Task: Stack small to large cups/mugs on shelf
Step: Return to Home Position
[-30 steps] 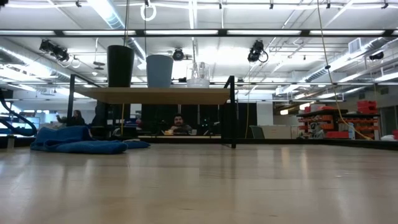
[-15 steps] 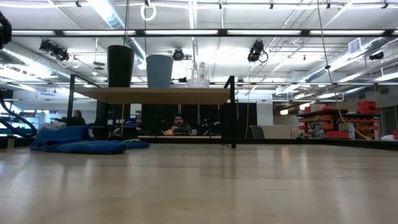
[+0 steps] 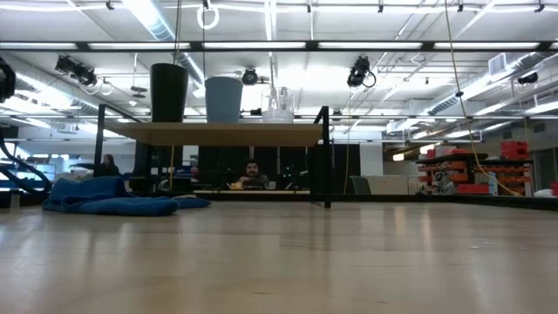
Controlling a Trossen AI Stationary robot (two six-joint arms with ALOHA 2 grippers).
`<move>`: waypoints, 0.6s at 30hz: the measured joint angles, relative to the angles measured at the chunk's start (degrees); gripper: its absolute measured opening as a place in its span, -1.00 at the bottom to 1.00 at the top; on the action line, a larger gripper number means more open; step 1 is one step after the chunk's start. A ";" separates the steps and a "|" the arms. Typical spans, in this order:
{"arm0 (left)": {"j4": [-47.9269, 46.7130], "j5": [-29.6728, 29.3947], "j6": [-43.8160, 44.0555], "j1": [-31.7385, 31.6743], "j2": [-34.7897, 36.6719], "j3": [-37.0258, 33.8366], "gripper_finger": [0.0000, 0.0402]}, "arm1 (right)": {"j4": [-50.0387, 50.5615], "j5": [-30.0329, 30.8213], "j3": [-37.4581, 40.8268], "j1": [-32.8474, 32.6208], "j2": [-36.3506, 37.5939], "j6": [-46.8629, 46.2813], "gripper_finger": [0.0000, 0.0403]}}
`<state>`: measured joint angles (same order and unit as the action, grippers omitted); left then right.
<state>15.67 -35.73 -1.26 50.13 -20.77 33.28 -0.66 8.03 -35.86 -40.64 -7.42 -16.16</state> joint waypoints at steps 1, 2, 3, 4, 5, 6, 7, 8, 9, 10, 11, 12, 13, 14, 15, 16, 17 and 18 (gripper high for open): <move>-0.71 -0.02 -0.09 -0.02 0.83 0.00 -0.30 | 0.11 0.27 0.00 0.00 0.35 0.14 -0.94; -1.31 0.00 -0.12 0.00 1.69 0.00 -0.29 | 0.37 0.53 0.00 0.00 0.75 0.26 -0.94; -1.81 0.00 -0.13 0.00 2.43 0.00 -0.28 | 0.79 0.59 0.00 0.00 1.16 0.28 -0.94; -2.37 -0.01 -0.13 -0.02 3.12 0.00 -0.28 | 0.99 0.61 0.00 0.00 1.60 0.30 -0.94; -2.79 0.00 -0.13 0.00 3.75 0.00 -0.27 | 1.11 0.59 0.00 0.00 2.03 0.33 -0.94; -3.27 0.02 -0.10 -0.02 4.28 0.00 -0.27 | 1.09 0.57 0.00 0.00 2.43 0.57 -0.94; -3.86 0.00 -0.11 -0.02 4.86 0.00 -0.26 | 1.10 0.58 0.00 0.00 2.75 0.76 -0.94; -4.12 0.02 -0.11 0.00 5.35 0.00 -0.26 | 1.12 0.61 0.00 0.00 3.06 0.78 -0.94; -4.22 0.02 -0.13 -0.02 5.88 0.00 -0.26 | 1.23 0.60 0.00 0.00 3.43 0.81 -0.94; -4.32 0.03 -0.34 0.00 6.34 0.00 -0.26 | 1.31 0.59 0.00 0.00 3.74 0.93 -0.94; -4.37 0.02 -0.70 -0.02 6.74 0.00 -0.26 | 1.37 0.57 0.00 0.00 4.10 1.02 -0.94; -4.60 0.02 -0.90 -0.02 7.06 0.00 -0.26 | 1.67 0.58 0.00 0.00 4.42 1.16 -0.94; -5.03 0.03 -1.05 -0.02 7.44 0.00 -0.26 | 2.01 0.62 0.00 0.00 4.76 1.16 -0.94; -5.44 0.05 -1.22 0.00 7.85 0.00 -0.26 | 2.40 0.79 0.00 0.00 5.17 1.18 -0.94; -5.62 0.07 -1.27 -0.01 8.30 0.00 -0.26 | 2.76 0.99 0.00 0.00 5.59 1.18 -0.94; -5.74 0.08 -1.26 -0.01 8.79 0.00 -0.27 | 2.94 1.12 0.00 0.02 6.04 1.18 -0.94; -5.93 0.08 -1.25 -0.01 9.33 0.00 -0.28 | 3.33 1.22 0.00 0.02 6.45 1.16 -0.94; -6.24 0.07 -1.23 -0.02 9.86 0.00 -0.28 | 3.71 1.46 0.00 0.02 6.83 1.16 -0.94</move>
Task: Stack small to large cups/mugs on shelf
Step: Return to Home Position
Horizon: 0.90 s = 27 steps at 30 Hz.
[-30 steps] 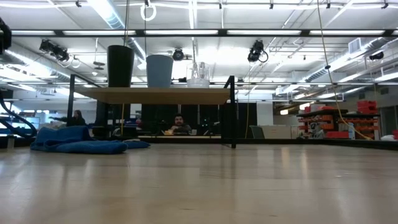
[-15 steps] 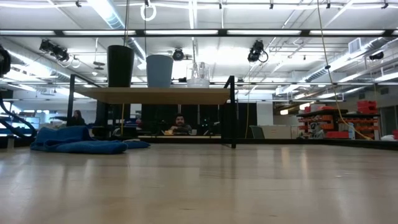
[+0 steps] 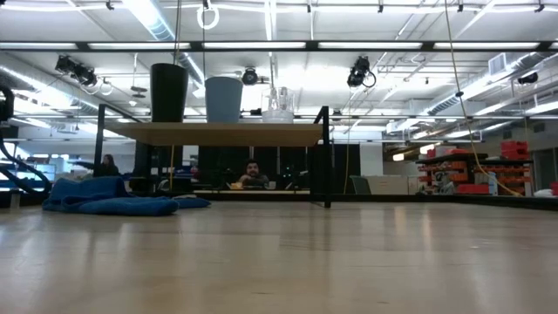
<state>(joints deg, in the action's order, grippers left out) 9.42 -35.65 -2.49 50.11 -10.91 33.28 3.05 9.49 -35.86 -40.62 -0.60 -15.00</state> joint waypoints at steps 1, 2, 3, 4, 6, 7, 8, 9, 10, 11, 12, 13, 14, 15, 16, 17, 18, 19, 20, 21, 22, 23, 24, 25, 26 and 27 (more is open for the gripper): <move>-0.46 0.01 -0.07 0.02 0.58 0.00 -0.29 | 0.45 0.09 0.00 0.00 0.42 0.00 -0.94; -0.58 0.01 -0.20 0.00 1.10 0.00 -0.30 | 0.62 0.15 -0.01 0.00 0.51 0.02 -0.94; -0.61 0.01 -0.27 0.01 1.73 0.00 -0.30 | 0.62 0.14 -0.03 0.00 0.50 0.05 -0.94; -0.81 0.01 -0.32 0.02 2.41 0.00 -0.30 | 0.76 0.16 -0.02 0.00 0.50 0.09 -0.94; -1.82 -0.01 -0.37 0.00 3.56 0.00 -0.30 | 0.92 0.14 -0.02 0.00 0.52 -0.06 -0.94; -2.44 -0.01 -0.36 0.01 4.15 0.00 -0.29 | 1.03 0.16 -0.02 0.00 0.52 -0.26 -0.94; -2.87 -0.01 -0.35 0.01 4.69 0.00 -0.29 | 1.23 0.28 -0.02 0.00 0.52 -0.28 -0.94; -3.29 -0.01 -0.35 0.00 5.25 0.00 -0.28 | 1.28 0.67 -0.02 0.00 0.52 -0.28 -0.94; -3.40 -0.03 -0.38 0.02 5.73 0.00 -0.27 | 1.24 0.83 -0.02 0.00 0.52 -0.40 -0.94; -3.40 -0.01 -0.74 0.00 6.20 0.00 -0.27 | 1.14 0.87 -0.02 0.00 0.52 -0.45 -0.94; -3.43 -0.04 -1.03 0.01 6.57 0.00 -0.26 | 1.21 0.93 -0.02 0.00 0.52 -0.51 -0.94; -3.49 -0.03 -1.24 0.00 6.96 0.00 -0.26 | 1.25 0.93 -0.02 0.00 0.52 -0.60 -0.94; -3.81 -0.03 -1.41 0.00 7.44 0.00 -0.26 | 1.21 0.93 -0.02 0.00 0.52 -0.62 -0.94; -4.15 -0.01 -1.50 0.00 7.97 0.00 -0.27 | 1.20 0.95 -0.02 0.00 0.52 -0.61 -0.94; -4.50 -0.02 -1.50 0.02 8.58 0.00 -0.27 | 1.22 1.03 -0.02 0.00 0.52 -0.58 -0.94; -4.96 -0.03 -1.50 0.00 9.18 0.00 -0.28 | 1.20 1.17 -0.02 0.00 0.52 -0.57 -0.94; -5.31 -0.03 -1.42 0.00 9.71 0.00 -0.29 | 1.21 1.21 -0.02 0.00 0.52 -0.57 -0.94; -5.63 -0.03 -1.37 0.02 10.33 0.02 -0.30 | 1.20 1.21 -0.02 0.00 0.52 -0.55 -0.94; -5.92 -0.05 -1.33 0.02 10.71 0.00 -0.30 | 1.20 1.21 -0.02 0.00 0.54 -0.55 -0.94; -5.75 -0.10 -1.38 -0.02 10.70 0.06 -0.31 | 1.20 1.21 -0.02 0.00 0.54 -0.52 -0.94; -6.00 -0.05 -1.73 0.00 10.70 0.06 -0.31 | 1.20 1.23 -0.02 0.00 0.54 -0.51 -0.94; -6.02 -0.02 -2.16 0.00 10.70 0.04 -0.31 | 1.17 1.23 -0.02 0.00 0.54 -0.49 -0.94; -6.19 0.02 -2.25 0.00 10.70 0.04 -0.31 | 1.16 1.23 -0.02 0.00 0.54 -0.48 -0.94; -6.40 -0.01 -2.12 0.00 10.70 0.04 -0.31 | 1.17 1.23 -0.02 0.00 0.54 -0.48 -0.94; -6.84 0.00 -1.78 0.00 10.70 0.04 -0.30 | 1.15 1.23 -0.02 0.00 0.54 -0.41 -0.94; -7.29 0.02 -1.42 0.00 10.69 0.04 -0.29 | 1.18 1.23 -0.02 0.00 0.54 -0.35 -0.94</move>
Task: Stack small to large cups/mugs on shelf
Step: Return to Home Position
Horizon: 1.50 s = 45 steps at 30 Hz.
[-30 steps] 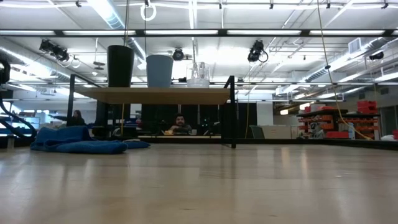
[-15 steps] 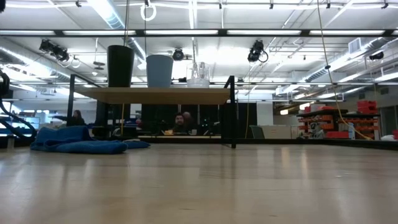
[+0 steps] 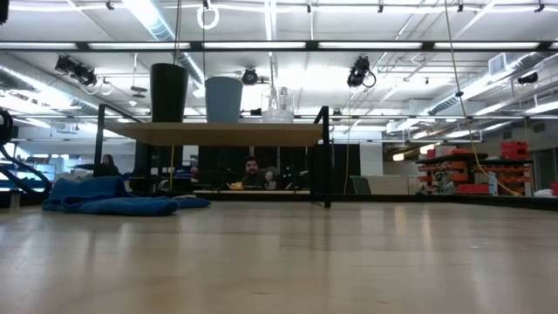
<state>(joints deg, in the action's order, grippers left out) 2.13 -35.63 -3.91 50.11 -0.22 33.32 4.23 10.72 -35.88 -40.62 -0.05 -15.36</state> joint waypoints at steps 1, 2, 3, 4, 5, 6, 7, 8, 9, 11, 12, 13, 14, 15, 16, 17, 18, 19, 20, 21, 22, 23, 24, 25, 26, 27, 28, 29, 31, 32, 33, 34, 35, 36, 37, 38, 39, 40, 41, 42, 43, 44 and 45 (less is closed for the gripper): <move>-0.11 0.08 0.28 0.00 -0.05 -0.14 -0.28 | -0.02 0.00 0.00 0.00 0.00 0.00 -0.94; 0.73 0.49 0.45 0.00 -0.07 -0.77 -0.28 | -0.02 0.00 0.00 0.00 0.00 0.00 -0.94; 1.77 1.05 0.48 0.00 -0.03 -1.90 -0.27 | -0.01 0.00 0.00 0.00 0.00 0.04 -0.94; 2.78 1.31 0.46 0.00 -0.03 -3.45 -0.27 | -0.03 0.00 0.01 0.00 0.02 0.08 -0.94; 4.25 1.49 0.32 0.00 -0.05 -5.32 -0.26 | -0.37 0.01 0.26 0.00 0.02 0.16 -0.94; 6.51 1.69 0.24 0.00 -0.10 -7.15 -0.26 | -0.86 0.06 0.81 0.00 0.02 0.35 -0.94; 9.05 2.03 0.41 0.00 -0.03 -8.97 -0.26 | -1.86 0.44 1.93 0.00 0.02 0.45 -0.94; 11.63 2.28 0.67 0.00 0.00 -10.70 -0.26 | -3.47 1.24 3.64 0.00 0.02 0.45 -0.94; 13.79 2.52 1.40 0.01 -0.01 -12.45 -0.26 | -5.66 2.05 5.83 0.00 0.02 0.31 -0.94; 16.70 2.61 2.92 0.02 -0.01 -16.09 -0.28 | -11.05 2.84 10.88 0.00 0.02 -0.21 -0.94; 18.01 2.55 3.27 0.02 -0.01 -17.70 -0.28 | -13.95 2.84 13.27 0.00 0.02 -0.83 -0.94; 19.63 2.57 3.31 0.00 -0.01 -19.13 -0.29 | -16.92 2.84 15.64 0.00 0.04 -1.31 -0.94; 21.46 2.59 3.36 0.02 -0.01 -20.50 -0.30 | -19.94 2.84 17.80 0.00 0.06 -1.73 -0.94; 22.69 2.59 3.40 0.02 -0.01 -21.60 -0.30 | -23.01 2.84 20.01 0.00 0.07 -2.44 -0.94; 23.61 2.55 3.42 0.02 -0.01 -22.65 -0.30 | -25.73 2.75 22.00 -0.01 0.07 -2.77 -0.94; 24.44 2.52 3.44 0.00 -0.01 -23.70 -0.30 | -28.20 2.69 23.85 0.00 0.07 -3.04 -0.94; 25.26 2.56 3.56 0.02 -0.01 -24.63 -0.30 | -30.42 2.67 25.62 -0.01 0.07 -3.36 -0.94; 26.23 2.55 3.81 0.02 -0.01 -25.38 -0.29 | -32.48 2.67 27.12 0.00 0.07 -3.51 -0.94; 26.99 2.55 4.44 0.02 -0.01 -26.05 -0.28 | -34.52 2.65 28.56 -0.01 0.07 -3.56 -0.94; 27.55 2.53 4.93 0.01 -0.01 -26.62 -0.27 | -36.21 2.53 29.79 0.00 0.07 -3.56 -0.94; 27.87 2.50 5.38 0.02 -0.01 -27.11 -0.27 | -37.32 2.45 30.83 -0.01 0.07 -3.57 -0.94; 28.09 2.48 5.98 0.02 -0.01 -27.65 -0.26 | -38.37 2.39 31.64 -0.02 0.07 -3.84 -0.94; 28.58 2.50 6.33 0.02 -0.01 -28.17 -0.26 | -39.22 2.32 32.38 0.00 0.07 -4.11 -0.94; 29.08 2.48 6.66 0.02 -0.01 -28.64 -0.26 | -39.94 2.32 32.98 0.00 0.07 -4.37 -0.94; 29.86 2.48 7.02 0.00 -0.01 -29.18 -0.27 | -40.26 2.32 33.41 -0.01 0.07 -4.63 -0.94; 30.31 2.48 7.57 0.02 -0.01 -29.69 -0.27 | -40.22 2.32 33.58 -0.01 0.07 -4.83 -0.94; 30.67 2.47 7.80 0.01 -0.01 -30.15 -0.28 | -40.23 2.32 33.62 0.00 0.07 -4.85 -0.94; 30.79 2.44 7.92 0.01 -0.01 -30.49 -0.29 | -40.32 2.32 33.62 -0.02 0.07 -4.84 -0.94; 31.17 2.44 8.20 0.02 -0.01 -30.99 -0.31 | -40.28 2.32 33.62 0.00 0.07 -4.61 -0.94; 31.15 2.46 8.55 0.00 -0.01 -31.13 -0.31 | -40.16 2.32 33.62 -0.02 0.07 -4.61 -0.94; 31.24 2.44 9.30 0.02 -0.01 -31.33 -0.31 | -39.92 2.32 33.62 0.00 0.01 -4.63 -0.94; 31.41 2.44 9.62 0.01 -0.01 -31.66 -0.31 | -39.61 2.32 33.62 0.00 0.00 -4.63 -0.94; 31.39 2.38 10.01 0.02 -0.01 -32.06 -0.31 | -39.42 2.32 33.62 0.00 0.00 -4.60 -0.94; 31.44 2.37 10.61 0.00 -0.03 -32.49 -0.30 | -39.41 2.32 33.62 0.00 0.00 -4.53 -0.94; 31.59 2.24 10.84 0.00 -0.05 -32.79 -0.30 | -39.44 2.32 33.62 -0.01 0.00 -4.47 -0.94; 31.84 2.21 10.90 0.00 -0.04 -32.79 -0.29 | -39.43 2.32 33.62 0.00 0.00 -4.55 -0.94; 32.00 2.09 10.88 -0.03 -0.04 -32.79 -0.28 | -39.27 2.32 33.62 -0.01 0.00 -4.57 -0.94; 31.83 1.91 10.68 -0.06 -0.10 -32.79 -0.27 | -38.96 2.32 33.62 -0.02 0.00 -4.60 -0.94; 31.78 1.87 10.33 -0.07 -0.10 -32.79 -0.27 | -38.54 2.32 33.62 0.00 0.00 -4.85 -0.94; 31.84 1.85 9.81 -0.04 -0.09 -32.79 -0.27 | -37.85 2.32 33.62 0.00 -0.02 -5.19 -0.94; 31.70 1.86 9.63 -0.04 -0.08 -32.79 -0.26 | -36.83 2.32 33.62 -0.01 -0.02 -5.42 -0.94; 30.91 1.81 9.57 -0.04 -0.08 -32.79 -0.26 | -35.60 2.32 33.62 -0.01 -0.02 -5.53 -0.94; 29.88 1.81 9.54 -0.04 -0.10 -32.79 -0.26 | -34.08 2.32 33.62 -0.02 -0.02 -5.55 -0.94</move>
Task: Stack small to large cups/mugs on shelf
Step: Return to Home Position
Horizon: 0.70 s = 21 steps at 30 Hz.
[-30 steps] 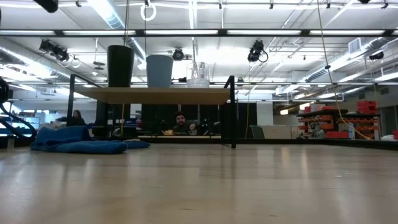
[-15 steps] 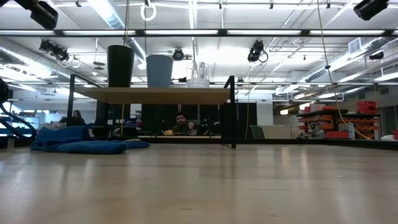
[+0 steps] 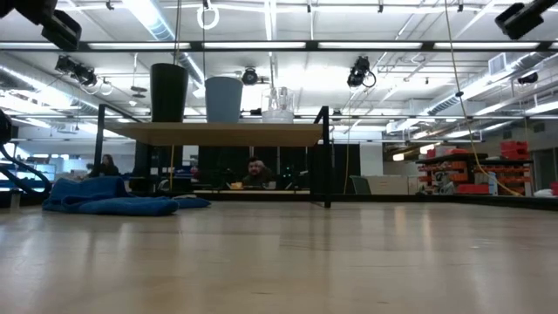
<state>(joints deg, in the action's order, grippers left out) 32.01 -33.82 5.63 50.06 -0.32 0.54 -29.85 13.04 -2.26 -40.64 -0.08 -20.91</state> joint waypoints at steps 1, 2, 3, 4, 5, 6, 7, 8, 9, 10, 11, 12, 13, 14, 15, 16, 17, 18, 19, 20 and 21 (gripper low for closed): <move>-1.26 0.00 0.00 0.00 0.00 -0.02 -0.27 | 1.77 0.00 0.00 0.00 0.00 0.08 -0.94; -2.24 0.00 0.04 0.00 0.00 0.00 -0.27 | 3.76 0.02 0.00 0.01 0.00 0.31 -0.94; -3.19 0.00 0.08 -0.01 0.00 -0.02 -0.28 | 5.79 0.06 0.00 0.02 0.00 0.59 -0.94; -4.48 0.00 -0.28 0.00 0.00 -0.02 -0.29 | 7.50 0.34 0.00 0.00 0.00 0.76 -0.94; -6.25 0.00 -0.88 0.00 0.00 -0.02 -0.29 | 8.96 0.63 0.00 0.01 0.00 1.01 -0.94; -8.06 0.01 -1.58 0.00 -0.02 -0.02 -0.30 | 10.29 0.88 0.00 0.02 0.00 1.70 -0.94; -9.91 0.00 -1.84 0.00 -0.02 -0.02 -0.30 | 11.64 0.89 0.00 0.02 0.00 3.04 -0.94; -12.00 0.02 -1.96 0.00 -0.02 -0.02 -0.31 | 13.15 0.87 0.00 0.02 0.00 4.37 -0.94; -14.17 0.01 -1.83 0.00 -0.02 -0.02 -0.31 | 14.78 0.88 0.00 0.00 0.00 5.48 -0.94; -16.39 0.03 -1.56 0.00 -0.02 -0.04 -0.31 | 16.26 0.90 0.00 0.02 0.00 6.42 -0.94; -18.30 0.04 -1.45 0.00 -0.02 -0.04 -0.31 | 17.66 0.94 0.00 0.02 0.00 7.81 -0.94; -20.03 0.03 -1.41 0.00 -0.02 -0.04 -0.31 | 19.35 1.04 0.00 0.02 0.00 9.86 -0.94; -21.47 0.04 -1.40 0.00 -0.02 -0.04 -0.31 | 21.34 1.05 0.00 0.01 0.00 11.72 -0.94; -22.78 0.04 -1.39 0.00 -0.02 -0.04 -0.31 | 23.52 1.05 0.00 0.01 0.00 12.90 -0.94; -23.95 0.04 -1.38 0.00 -0.02 -0.04 -0.30 | 25.42 1.18 0.00 0.02 0.00 13.41 -0.94; -25.07 0.02 -1.39 0.00 -0.02 -0.07 -0.29 | 26.96 1.85 0.00 0.02 0.00 13.61 -0.94; -26.21 0.04 -1.38 0.00 -0.02 -0.07 -0.29 | 28.74 2.63 0.00 0.02 0.00 13.64 -0.94; -27.01 0.08 -1.36 0.00 -0.04 -0.07 -0.28 | 30.73 3.27 0.00 0.02 0.00 13.64 -0.94; -27.28 0.10 -1.36 0.00 -0.07 -0.04 -0.28 | 32.28 3.62 0.00 0.02 -0.07 13.90 -0.94; -27.23 0.10 -1.72 0.00 -0.14 -0.04 -0.27 | 32.43 3.73 -0.09 0.10 -0.72 15.23 -0.94; -27.30 0.10 -2.04 0.00 -0.35 -0.04 -0.27 | 32.40 3.72 -0.27 0.13 -1.02 16.92 -0.94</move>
<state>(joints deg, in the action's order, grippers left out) 4.71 -33.71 3.59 50.06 -0.66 0.49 2.56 16.76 -2.53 -40.52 -1.09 -3.99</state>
